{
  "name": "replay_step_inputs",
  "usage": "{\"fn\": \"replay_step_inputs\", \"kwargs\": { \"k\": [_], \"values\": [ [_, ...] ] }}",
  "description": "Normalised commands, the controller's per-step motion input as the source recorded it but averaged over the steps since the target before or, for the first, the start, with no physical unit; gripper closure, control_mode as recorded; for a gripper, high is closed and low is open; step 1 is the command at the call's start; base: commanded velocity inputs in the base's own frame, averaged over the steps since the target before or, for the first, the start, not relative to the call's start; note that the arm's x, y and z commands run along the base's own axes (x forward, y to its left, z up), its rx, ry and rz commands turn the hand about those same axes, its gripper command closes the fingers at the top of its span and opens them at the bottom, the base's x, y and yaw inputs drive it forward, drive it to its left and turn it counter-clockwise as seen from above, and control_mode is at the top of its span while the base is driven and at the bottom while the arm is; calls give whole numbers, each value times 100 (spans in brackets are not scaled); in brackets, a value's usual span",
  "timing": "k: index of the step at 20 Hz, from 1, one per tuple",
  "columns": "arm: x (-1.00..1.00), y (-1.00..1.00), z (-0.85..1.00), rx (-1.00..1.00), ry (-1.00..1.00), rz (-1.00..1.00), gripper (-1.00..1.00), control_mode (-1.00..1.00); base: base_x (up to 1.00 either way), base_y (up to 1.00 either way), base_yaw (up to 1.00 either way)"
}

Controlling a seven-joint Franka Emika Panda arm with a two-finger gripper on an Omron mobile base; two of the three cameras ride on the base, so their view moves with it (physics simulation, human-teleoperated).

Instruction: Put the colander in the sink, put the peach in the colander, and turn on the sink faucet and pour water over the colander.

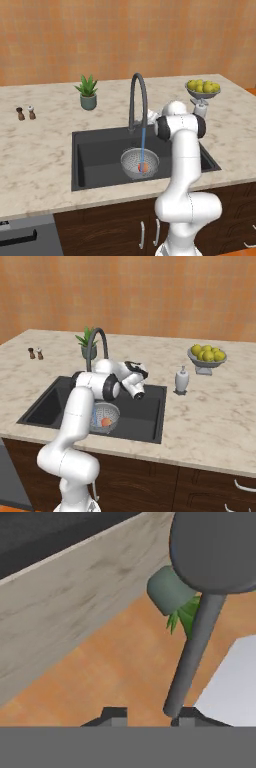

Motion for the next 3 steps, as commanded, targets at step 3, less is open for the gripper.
{"fn": "replay_step_inputs", "kwargs": {
  "k": [3],
  "values": [
    [-58, -100, 100, 39, 0, 0, 100, -100, 0, 0, 0]
  ]
}}
